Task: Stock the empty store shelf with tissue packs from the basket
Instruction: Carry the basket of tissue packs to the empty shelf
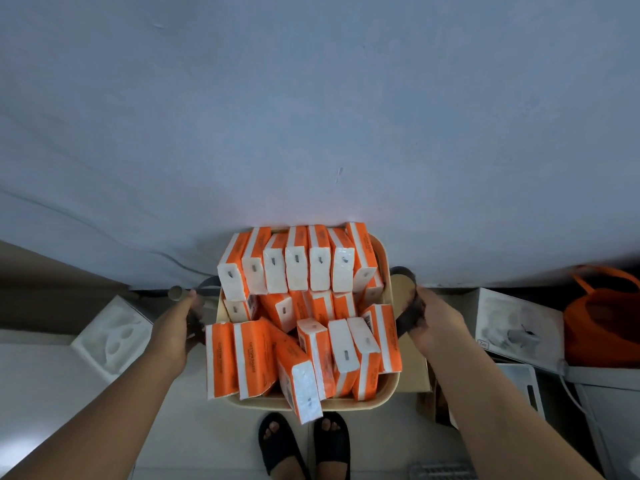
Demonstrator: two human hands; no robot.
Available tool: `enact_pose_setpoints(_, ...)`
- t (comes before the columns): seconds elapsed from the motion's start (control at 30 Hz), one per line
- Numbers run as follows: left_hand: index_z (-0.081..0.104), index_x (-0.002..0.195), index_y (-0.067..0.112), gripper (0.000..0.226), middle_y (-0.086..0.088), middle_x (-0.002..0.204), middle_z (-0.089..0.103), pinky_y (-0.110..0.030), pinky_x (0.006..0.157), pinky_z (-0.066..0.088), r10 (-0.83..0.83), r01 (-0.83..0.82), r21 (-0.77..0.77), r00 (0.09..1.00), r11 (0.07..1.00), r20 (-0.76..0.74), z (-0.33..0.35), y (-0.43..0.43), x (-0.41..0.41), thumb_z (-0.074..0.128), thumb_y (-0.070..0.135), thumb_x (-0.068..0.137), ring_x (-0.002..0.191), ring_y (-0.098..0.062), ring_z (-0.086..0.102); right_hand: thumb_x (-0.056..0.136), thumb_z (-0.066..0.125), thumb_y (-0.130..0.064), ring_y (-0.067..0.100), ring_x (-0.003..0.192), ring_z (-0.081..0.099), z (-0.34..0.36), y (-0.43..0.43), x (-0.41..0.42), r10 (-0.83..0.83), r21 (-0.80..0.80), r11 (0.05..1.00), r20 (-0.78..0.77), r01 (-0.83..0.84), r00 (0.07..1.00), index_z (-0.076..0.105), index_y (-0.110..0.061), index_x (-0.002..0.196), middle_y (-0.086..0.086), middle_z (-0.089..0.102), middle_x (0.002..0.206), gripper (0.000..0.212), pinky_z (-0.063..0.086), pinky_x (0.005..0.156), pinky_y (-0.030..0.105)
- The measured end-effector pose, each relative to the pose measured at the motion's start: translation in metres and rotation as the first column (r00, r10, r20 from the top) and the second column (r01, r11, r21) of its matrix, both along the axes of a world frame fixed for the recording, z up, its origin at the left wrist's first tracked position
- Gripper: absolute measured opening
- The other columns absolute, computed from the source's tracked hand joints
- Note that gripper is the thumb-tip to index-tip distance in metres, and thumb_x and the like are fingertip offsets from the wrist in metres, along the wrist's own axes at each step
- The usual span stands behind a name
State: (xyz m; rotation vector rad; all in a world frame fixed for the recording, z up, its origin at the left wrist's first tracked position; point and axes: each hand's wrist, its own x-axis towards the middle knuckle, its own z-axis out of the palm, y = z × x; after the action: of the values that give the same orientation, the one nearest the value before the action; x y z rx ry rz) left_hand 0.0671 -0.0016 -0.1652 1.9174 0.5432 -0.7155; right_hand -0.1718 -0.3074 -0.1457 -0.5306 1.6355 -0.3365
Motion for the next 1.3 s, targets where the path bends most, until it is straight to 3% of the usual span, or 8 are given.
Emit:
enact_pose_setpoints(0.23, 0.069, 0.106, 0.005, 0.031, -0.012, 0.084, 0.063, -0.051, 0.093, 0.058, -0.052, 0.053, -0.032, 0.998, 0.998, 0.044, 0.029, -0.004, 0.005, 0.076, 0.032, 0.092, 0.086, -0.032, 0.066, 0.096, 0.072, -0.017, 0.025, 0.097, 0.072, 0.025, 0.006, 0.005, 0.162, -0.091, 0.984, 0.068, -0.156, 0.984, 0.068, -0.015, 0.107, 0.009, 0.074, 0.104, 0.012, 0.058, 0.094, 0.045)
enact_pose_setpoints(0.47, 0.072, 0.092, 0.006, 0.017, -0.013, 0.085, 0.071, -0.051, 0.095, 0.053, -0.13, 0.128, 0.031, 0.988, 0.991, 0.087, 0.088, -0.001, -0.017, 0.077, 0.023, 0.092, 0.083, -0.028, 0.067, 0.098, 0.068, -0.012, 0.028, 0.1, 0.072, 0.07, 0.027, -0.01, 0.318, -0.196, 0.933, 0.052, -0.302, 0.947, 0.068, -0.011, 0.118, 0.012, 0.073, 0.108, 0.02, 0.057, 0.098, 0.051)
enact_pose_setpoints(0.57, 0.074, 0.091, 0.007, 0.017, -0.014, 0.087, 0.073, -0.054, 0.096, 0.056, -0.177, 0.174, 0.039, 0.975, 0.984, 0.13, 0.118, 0.014, -0.014, 0.074, 0.024, 0.094, 0.087, -0.032, 0.071, 0.099, 0.066, -0.013, 0.03, 0.101, 0.073, 0.102, 0.033, -0.006, 0.425, -0.251, 0.879, 0.03, -0.405, 0.905, 0.071, -0.01, 0.107, 0.013, 0.074, 0.104, 0.01, 0.056, 0.099, 0.053)
enact_pose_setpoints(0.77, 0.072, 0.094, 0.011, 0.01, -0.015, 0.093, 0.074, -0.051, 0.093, 0.058, -0.111, 0.106, 0.042, 0.98, 0.994, 0.165, 0.181, 0.06, -0.019, 0.074, 0.021, 0.095, 0.093, -0.032, 0.072, 0.101, 0.063, -0.015, 0.023, 0.09, 0.075, 0.171, 0.063, 0.011, 0.646, -0.351, 0.696, -0.074, -0.627, 0.759, 0.073, -0.014, 0.102, 0.007, 0.078, 0.096, 0.01, 0.062, 0.086, 0.045)
enact_pose_setpoints(0.9, 0.072, 0.093, 0.009, 0.014, -0.016, 0.092, 0.074, -0.044, 0.084, 0.059, -0.034, 0.025, 0.048, 0.977, 0.999, 0.21, 0.219, 0.106, -0.02, 0.073, 0.022, 0.095, 0.09, -0.031, 0.072, 0.101, 0.063, -0.015, 0.012, 0.077, 0.076, 0.208, 0.1, 0.042, 0.768, -0.445, 0.518, -0.136, -0.731, 0.626, 0.071, -0.02, 0.104, -0.003, 0.078, 0.088, 0.009, 0.058, 0.063, 0.027)
enact_pose_setpoints(1.03, 0.071, 0.095, 0.014, 0.012, -0.01, 0.094, 0.074, -0.048, 0.09, 0.059, 0.115, -0.133, 0.057, 0.962, 0.989, 0.249, 0.253, 0.164, -0.027, 0.073, 0.026, 0.096, 0.092, -0.027, 0.072, 0.098, 0.066, -0.011, 0.012, 0.075, 0.077, 0.245, 0.141, 0.078, 0.872, -0.485, 0.365, -0.122, -0.795, 0.475, 0.073, -0.019, 0.103, -0.006, 0.079, 0.081, 0.012, 0.063, 0.068, 0.033)
enact_pose_setpoints(1.17, 0.073, 0.094, 0.009, 0.016, -0.013, 0.093, 0.073, -0.048, 0.095, 0.057, 0.298, -0.313, 0.002, 0.909, 0.95, 0.292, 0.284, 0.234, -0.037, 0.074, 0.024, 0.095, 0.096, -0.032, 0.071, 0.096, 0.068, -0.005, 0.005, 0.072, 0.075, 0.279, 0.194, 0.119, 0.943, -0.546, 0.223, -0.089, -0.808, 0.321, 0.072, -0.022, 0.096, -0.012, 0.078, 0.077, 0.018, 0.055, 0.055, 0.016)
enact_pose_setpoints(1.3, 0.077, 0.093, 0.011, 0.028, -0.009, 0.091, 0.075, -0.05, 0.101, 0.055, 0.499, -0.492, -0.108, 0.807, 0.864, 0.315, 0.304, 0.313, -0.055, 0.075, 0.038, 0.094, 0.093, -0.028, 0.071, 0.093, 0.071, -0.004, 0.006, 0.072, 0.076, 0.301, 0.262, 0.162, 0.977, -0.561, 0.106, -0.093, -0.821, 0.189, 0.074, -0.014, 0.107, -0.006, 0.079, 0.083, 0.017, 0.055, 0.055, 0.016)
